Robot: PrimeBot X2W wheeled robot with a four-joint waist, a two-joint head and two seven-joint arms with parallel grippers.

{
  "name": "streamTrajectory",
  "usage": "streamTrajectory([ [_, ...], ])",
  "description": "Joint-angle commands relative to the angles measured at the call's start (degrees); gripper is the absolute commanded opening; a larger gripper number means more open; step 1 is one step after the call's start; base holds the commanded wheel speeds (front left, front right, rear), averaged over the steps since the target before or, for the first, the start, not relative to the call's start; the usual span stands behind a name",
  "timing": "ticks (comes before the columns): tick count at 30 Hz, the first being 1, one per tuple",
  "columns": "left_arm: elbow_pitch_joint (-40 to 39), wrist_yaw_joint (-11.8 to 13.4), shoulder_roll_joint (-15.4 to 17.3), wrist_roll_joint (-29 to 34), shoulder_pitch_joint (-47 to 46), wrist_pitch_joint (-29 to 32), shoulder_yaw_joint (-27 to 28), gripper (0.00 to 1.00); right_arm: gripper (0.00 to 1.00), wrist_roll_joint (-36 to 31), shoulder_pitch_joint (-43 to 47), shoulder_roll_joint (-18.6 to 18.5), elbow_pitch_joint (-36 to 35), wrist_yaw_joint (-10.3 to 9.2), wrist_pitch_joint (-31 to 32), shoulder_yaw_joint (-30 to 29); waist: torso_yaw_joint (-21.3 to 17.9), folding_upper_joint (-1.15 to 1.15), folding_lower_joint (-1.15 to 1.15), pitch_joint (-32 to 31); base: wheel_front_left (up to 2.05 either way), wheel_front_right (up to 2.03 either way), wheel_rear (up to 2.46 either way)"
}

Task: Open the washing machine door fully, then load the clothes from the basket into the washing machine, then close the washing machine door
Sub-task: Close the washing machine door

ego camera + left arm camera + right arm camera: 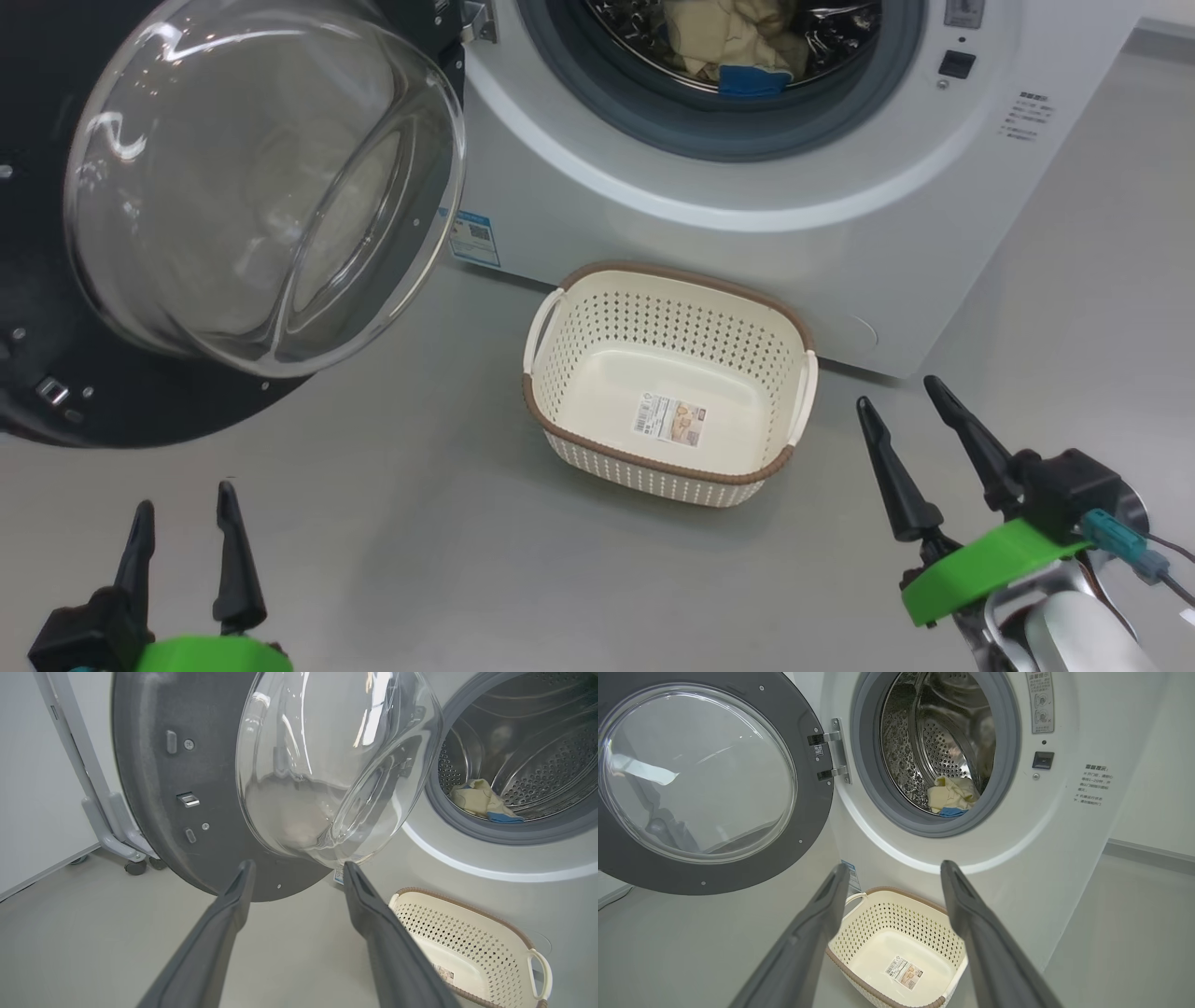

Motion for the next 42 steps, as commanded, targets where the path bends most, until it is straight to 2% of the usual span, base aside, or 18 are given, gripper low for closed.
streamTrajectory([
  [1, -1.4, 2.4, 0.9, -0.1, -1.4, -0.8, 2.7, 1.0, 1.0, 0.1, -2.1, -1.3, -1.6, -0.02, -0.4, 1.0, 0.5, 0.0, 0.0, 0.0, 0.0, 0.0, 0.0],
  [18, -1.0, 0.4, -2.7, 1.3, -0.6, -0.8, 5.2, 1.0, 1.0, 0.1, -2.7, -2.0, -2.1, -0.02, 0.4, 1.7, 4.9, 0.0, 0.0, 1.1, 0.0, 0.0, 0.0],
  [36, -0.8, -2.0, -6.2, 4.0, -0.7, -0.8, 8.9, 0.98, 1.0, 0.3, -3.3, -2.4, -2.3, -0.02, 0.8, 2.3, 5.9, 0.0, 0.0, 2.2, 0.0, 0.0, 0.0],
  [37, -1.0, -2.2, -6.6, 3.9, -0.8, -0.8, 9.3, 0.56, 1.0, 0.4, -3.3, -2.4, -2.3, -0.02, 0.8, 2.3, 5.8, 0.0, 0.0, 2.3, 0.0, 0.0, 0.0],
  [39, -1.0, -2.8, -7.1, 3.7, -0.7, -0.8, 10.2, 0.0, 1.0, 0.4, -3.4, -2.4, -2.3, -0.02, 0.8, 2.3, 5.7, 0.0, 0.0, 2.3, 0.0, 0.0, 0.0],
  [42, -1.0, -3.2, -7.7, 3.7, -0.6, -0.8, 11.0, 0.0, 1.0, 0.5, -3.5, -2.4, -2.2, -0.02, 0.8, 2.3, 5.6, 0.0, 0.0, 2.4, 0.0, 0.0, 0.0],
])
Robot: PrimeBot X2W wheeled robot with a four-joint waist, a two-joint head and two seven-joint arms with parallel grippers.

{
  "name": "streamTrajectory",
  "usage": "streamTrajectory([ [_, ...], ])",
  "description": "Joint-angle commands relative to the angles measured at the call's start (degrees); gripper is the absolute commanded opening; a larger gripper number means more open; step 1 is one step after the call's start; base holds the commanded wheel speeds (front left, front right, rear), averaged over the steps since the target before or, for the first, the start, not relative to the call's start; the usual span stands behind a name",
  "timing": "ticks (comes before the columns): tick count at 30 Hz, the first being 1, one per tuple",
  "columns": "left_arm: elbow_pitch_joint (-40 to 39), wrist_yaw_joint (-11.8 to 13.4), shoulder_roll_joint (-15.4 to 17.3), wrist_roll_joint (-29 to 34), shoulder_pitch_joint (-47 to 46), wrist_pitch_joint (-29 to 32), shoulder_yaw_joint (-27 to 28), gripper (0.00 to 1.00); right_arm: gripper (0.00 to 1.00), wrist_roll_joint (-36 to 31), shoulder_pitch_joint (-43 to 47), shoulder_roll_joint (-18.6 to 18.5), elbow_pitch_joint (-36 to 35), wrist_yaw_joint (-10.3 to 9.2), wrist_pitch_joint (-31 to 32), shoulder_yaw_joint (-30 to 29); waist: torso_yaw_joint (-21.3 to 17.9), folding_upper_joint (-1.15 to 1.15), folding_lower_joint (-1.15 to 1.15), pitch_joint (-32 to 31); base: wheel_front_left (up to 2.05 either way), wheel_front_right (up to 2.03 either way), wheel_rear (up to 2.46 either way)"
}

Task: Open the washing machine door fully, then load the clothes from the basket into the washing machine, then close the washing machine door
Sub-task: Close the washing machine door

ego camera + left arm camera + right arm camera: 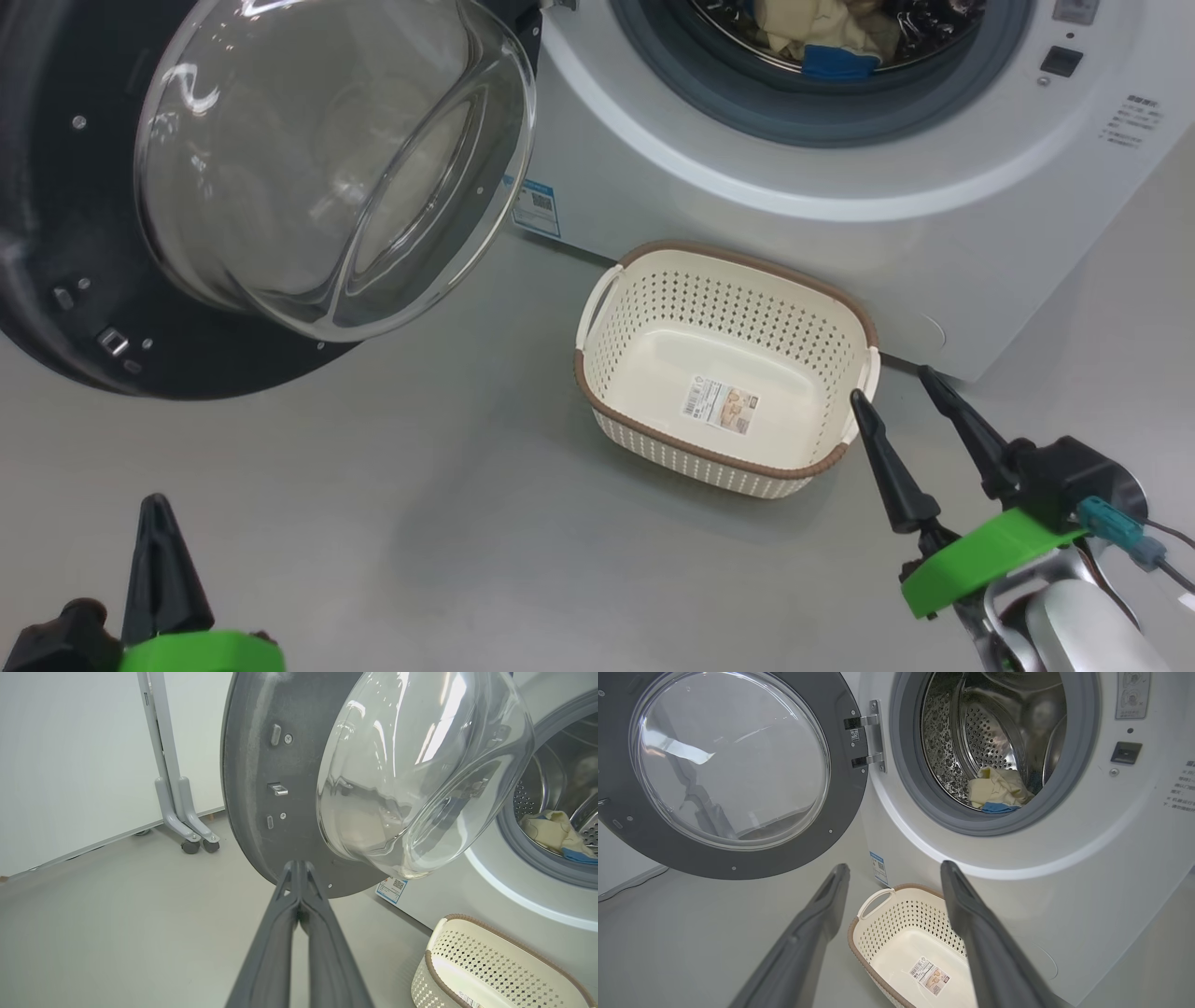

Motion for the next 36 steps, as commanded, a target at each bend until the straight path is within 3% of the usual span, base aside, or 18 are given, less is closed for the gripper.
streamTrajectory([
  [1, -1.6, -0.3, 0.5, 0.3, -1.4, -0.6, 2.8, 0.0, 1.0, 0.4, -2.2, -1.1, -1.8, -0.02, 0.0, 0.9, -0.1, 0.0, 0.0, 0.0, 0.0, 0.0, 0.0],
  [8, -2.2, -1.9, 0.2, -0.6, -2.3, -0.6, 6.6, 0.0, 1.0, 0.5, -2.1, -1.0, -1.9, -0.02, -0.1, 0.6, -0.2, 0.0, 0.0, 0.3, 0.0, 0.0, 0.0],
  [14, -4.5, -5.4, 0.3, -9.8, -6.0, -0.6, 14.6, 0.0, 1.0, 0.6, -1.8, -0.9, -2.1, -0.02, -0.1, 0.2, 0.2, 0.0, 0.0, 0.3, 0.0, 0.0, 0.0],
  [19, -4.9, -8.1, 5.0, -19.3, -12.8, 2.3, 22.1, 0.0, 1.0, 0.6, -1.9, -0.9, -2.3, -0.02, 0.1, 0.2, 0.3, 0.0, 0.0, 0.4, 0.0, 0.0, 0.0],
  [26, 2.1, -10.9, 14.3, -32.1, -26.5, 10.7, 29.0, 0.0, 1.0, 0.8, -2.6, -1.5, -2.7, -0.02, 0.3, 0.4, -0.5, 0.0, 0.0, 1.4, 0.0, 0.0, 0.0],
  [36, 14.7, -10.6, 22.3, -41.6, -40.9, 20.3, 30.8, 0.0, 1.0, 1.0, -2.9, -2.6, -3.7, -0.02, 1.4, 0.8, -2.2, 0.0, 0.0, 2.3, 0.0, 0.0, 0.0],
])
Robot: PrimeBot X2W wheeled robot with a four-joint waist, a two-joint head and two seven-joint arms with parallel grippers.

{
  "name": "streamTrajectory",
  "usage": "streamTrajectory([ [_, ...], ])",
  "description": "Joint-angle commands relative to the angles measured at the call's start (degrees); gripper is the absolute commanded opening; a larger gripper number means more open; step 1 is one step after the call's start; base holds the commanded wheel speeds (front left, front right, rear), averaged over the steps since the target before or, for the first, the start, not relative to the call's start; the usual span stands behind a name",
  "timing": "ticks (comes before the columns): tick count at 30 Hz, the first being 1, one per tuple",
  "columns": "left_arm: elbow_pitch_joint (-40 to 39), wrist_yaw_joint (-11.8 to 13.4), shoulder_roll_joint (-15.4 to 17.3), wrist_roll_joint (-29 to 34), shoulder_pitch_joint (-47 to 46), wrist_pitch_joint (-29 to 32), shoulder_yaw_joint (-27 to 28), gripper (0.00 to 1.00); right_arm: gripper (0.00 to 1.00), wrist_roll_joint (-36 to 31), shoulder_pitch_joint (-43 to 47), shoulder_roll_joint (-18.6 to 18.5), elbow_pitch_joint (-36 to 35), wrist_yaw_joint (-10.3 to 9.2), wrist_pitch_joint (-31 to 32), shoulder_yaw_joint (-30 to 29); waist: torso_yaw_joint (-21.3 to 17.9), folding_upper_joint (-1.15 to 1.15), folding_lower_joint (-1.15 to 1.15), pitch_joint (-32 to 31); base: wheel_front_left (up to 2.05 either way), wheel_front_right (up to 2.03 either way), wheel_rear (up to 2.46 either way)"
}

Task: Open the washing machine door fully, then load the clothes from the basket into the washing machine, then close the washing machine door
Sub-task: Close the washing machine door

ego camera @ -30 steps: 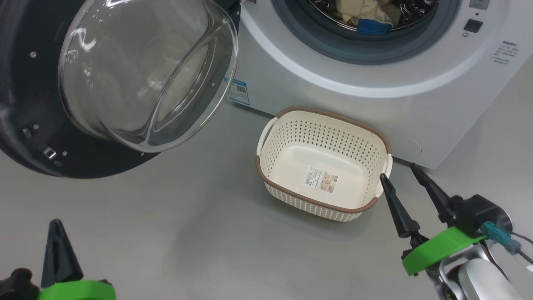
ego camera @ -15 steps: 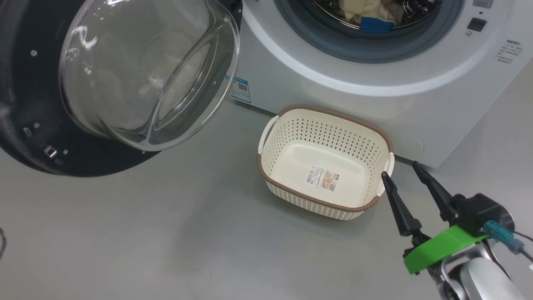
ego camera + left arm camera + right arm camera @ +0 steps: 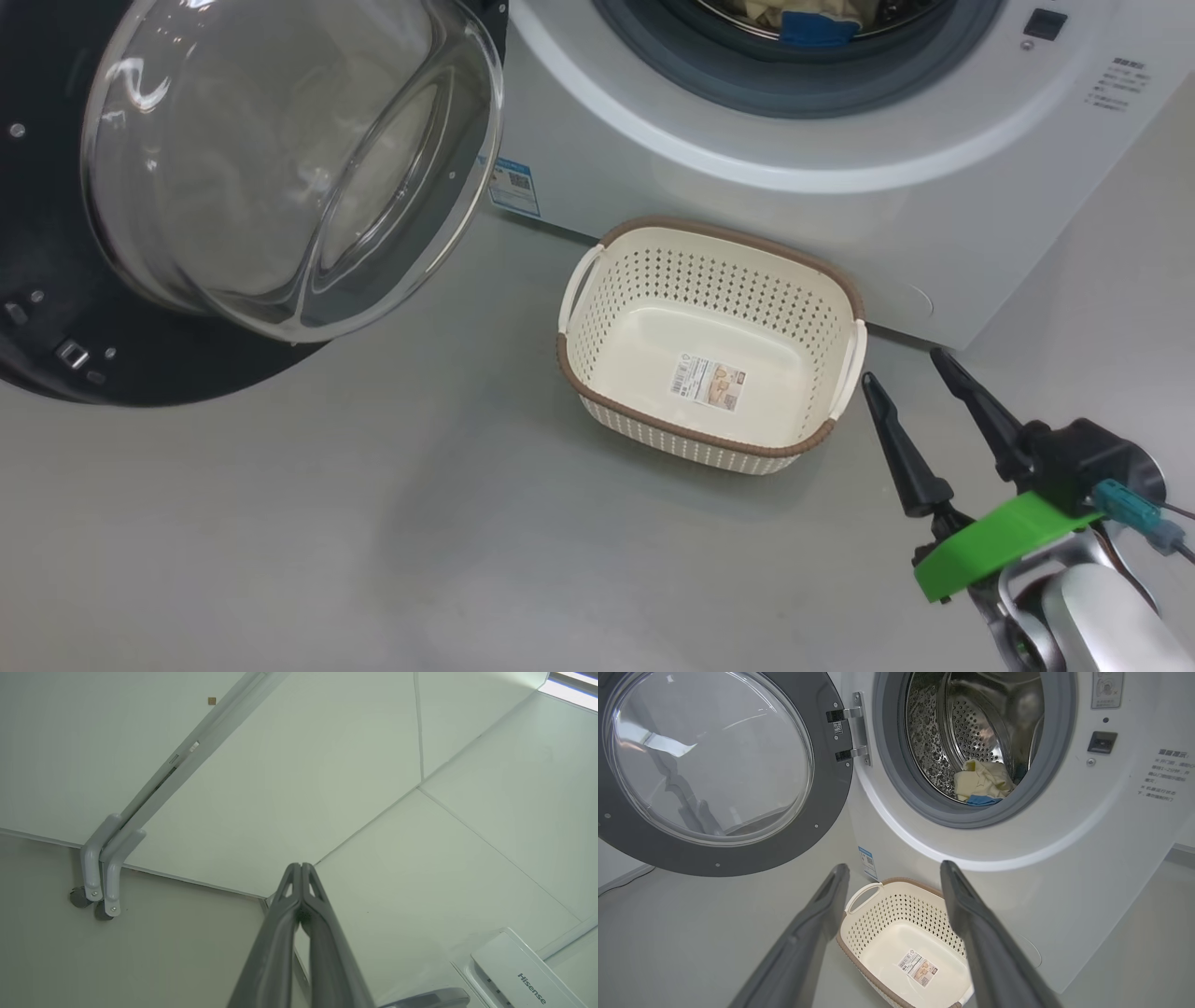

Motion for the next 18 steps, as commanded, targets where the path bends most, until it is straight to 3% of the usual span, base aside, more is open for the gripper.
streamTrajectory([
  [1, 1.3, -0.2, 5.6, -1.0, -3.0, 2.3, 1.6, 0.0, 1.0, 0.6, -2.3, -1.2, -2.3, -0.02, 0.2, 1.1, -0.6, 0.0, 0.0, 0.2, 0.0, 0.0, 0.0],
  [7, 7.8, -1.2, 7.3, -4.1, -5.9, 6.6, 1.6, 0.0, 1.0, 0.6, -2.4, -1.9, -2.9, -0.02, 0.8, 1.3, -1.5, 0.0, 0.0, 0.7, 0.0, 0.0, 0.0],
  [11, 11.2, -4.2, 8.2, -7.1, -6.8, 9.8, 1.9, 0.0, 1.0, 0.8, -2.5, -2.4, -3.4, -0.02, 1.3, 1.6, -2.2, 0.0, 0.0, 1.4, 0.0, 0.0, 0.0],
  [18, 16.2, -5.3, 8.3, -10.3, -7.5, 12.3, 3.2, 0.0, 1.0, 0.7, -3.0, -3.7, -4.8, -0.02, 2.7, 1.8, -2.6, 0.0, 0.0, 3.4, 0.0, 0.0, 0.0],
])
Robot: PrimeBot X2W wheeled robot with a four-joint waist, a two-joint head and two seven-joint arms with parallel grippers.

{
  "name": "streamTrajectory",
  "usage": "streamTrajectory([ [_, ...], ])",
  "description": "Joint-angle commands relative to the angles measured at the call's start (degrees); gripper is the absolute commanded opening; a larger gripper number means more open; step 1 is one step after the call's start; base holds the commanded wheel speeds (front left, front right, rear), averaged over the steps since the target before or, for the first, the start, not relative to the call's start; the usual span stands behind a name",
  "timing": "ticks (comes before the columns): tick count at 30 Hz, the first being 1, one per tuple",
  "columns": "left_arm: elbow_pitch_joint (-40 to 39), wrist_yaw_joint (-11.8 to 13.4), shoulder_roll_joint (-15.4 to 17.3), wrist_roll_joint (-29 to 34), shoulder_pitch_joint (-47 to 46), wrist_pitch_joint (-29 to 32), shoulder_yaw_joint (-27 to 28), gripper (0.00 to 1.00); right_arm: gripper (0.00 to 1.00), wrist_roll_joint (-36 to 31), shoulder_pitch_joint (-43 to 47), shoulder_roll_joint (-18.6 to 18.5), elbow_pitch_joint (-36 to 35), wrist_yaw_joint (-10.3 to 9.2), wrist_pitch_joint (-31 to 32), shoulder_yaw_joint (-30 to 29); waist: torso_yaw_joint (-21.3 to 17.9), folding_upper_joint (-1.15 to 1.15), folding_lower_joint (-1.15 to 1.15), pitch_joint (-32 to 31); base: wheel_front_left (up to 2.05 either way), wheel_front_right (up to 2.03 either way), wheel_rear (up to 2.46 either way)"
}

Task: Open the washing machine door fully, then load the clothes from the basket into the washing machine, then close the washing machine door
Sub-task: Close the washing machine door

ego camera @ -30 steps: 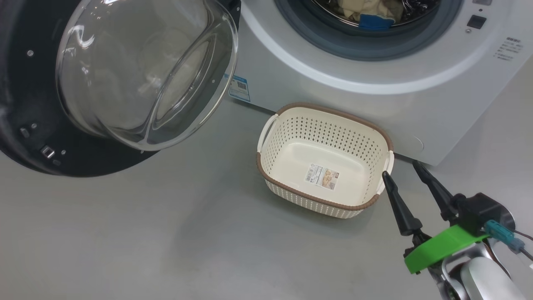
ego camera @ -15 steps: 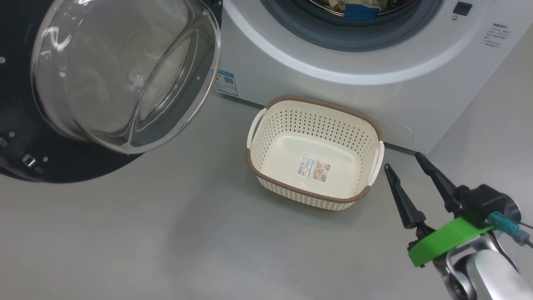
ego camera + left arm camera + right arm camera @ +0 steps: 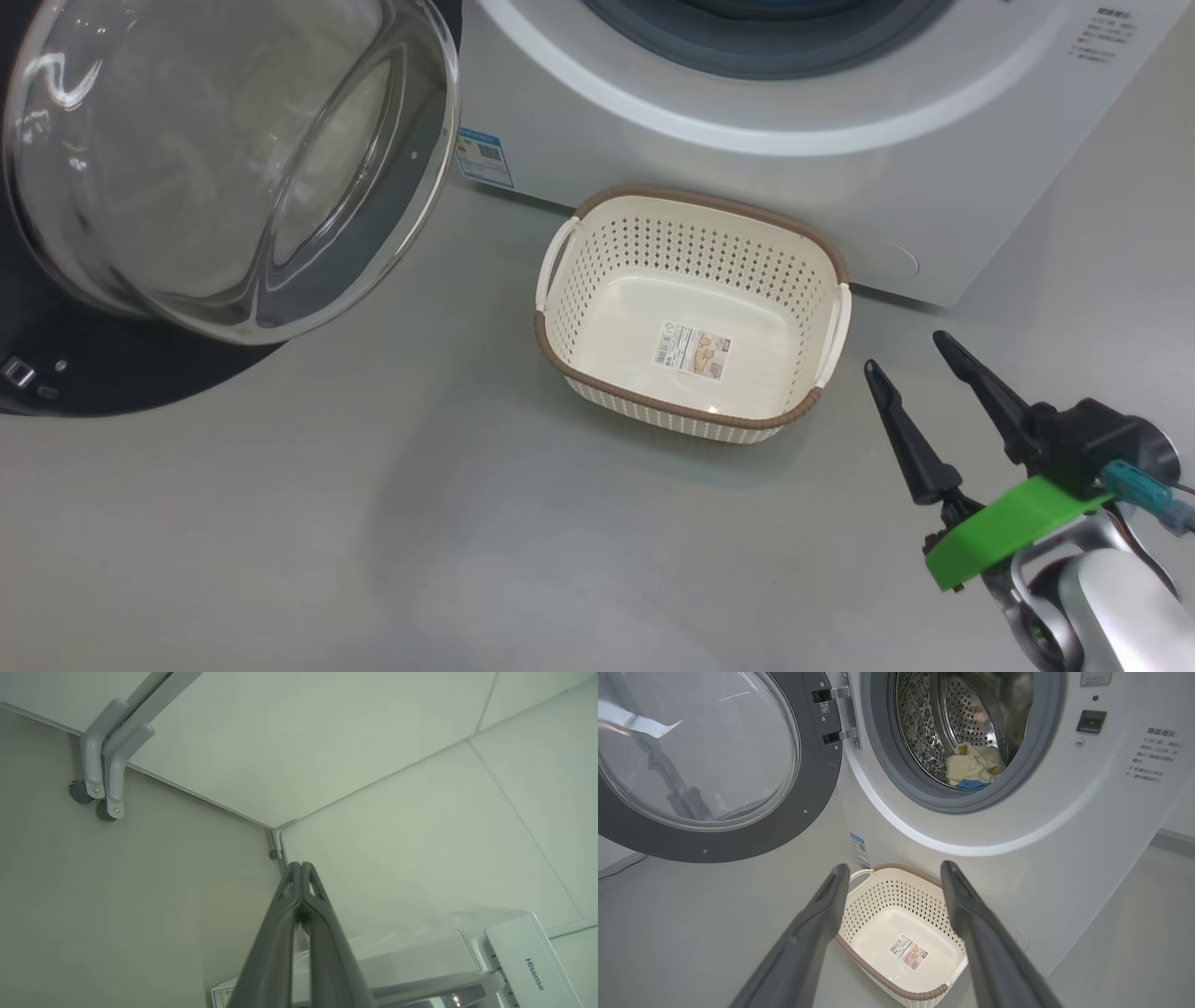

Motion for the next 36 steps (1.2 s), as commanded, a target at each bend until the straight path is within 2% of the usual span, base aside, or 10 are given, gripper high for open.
streamTrajectory([
  [1, -1.4, -0.6, 4.4, -0.7, -2.2, 0.5, 2.1, 0.0, 1.0, 0.3, -2.3, -1.4, -2.4, -0.02, 0.4, 0.9, -0.2, 0.0, 0.0, 0.7, 0.0, 0.0, 0.0],
  [12, 0.7, -1.8, 2.9, -6.2, -1.9, 5.3, 4.2, 0.0, 1.0, 0.3, -3.0, -2.6, -4.1, -0.02, 1.9, 1.0, -0.4, 0.0, 0.0, 3.0, 0.0, 0.0, 0.0],
  [27, -2.2, -2.4, 0.1, -12.3, -0.4, 13.3, 4.9, 0.0, 1.0, 0.3, -3.8, -3.0, -4.8, -0.02, 2.8, 1.3, -0.8, 0.0, 0.0, 4.0, 0.0, 0.0, 0.0],
  [36, -4.0, -1.0, -0.7, -13.0, 1.6, 16.5, 4.2, 0.0, 1.0, 0.2, -3.5, -2.6, -4.5, -0.02, 2.7, 1.1, -0.3, 0.0, 0.0, 3.6, 0.0, 0.0, 0.0],
])
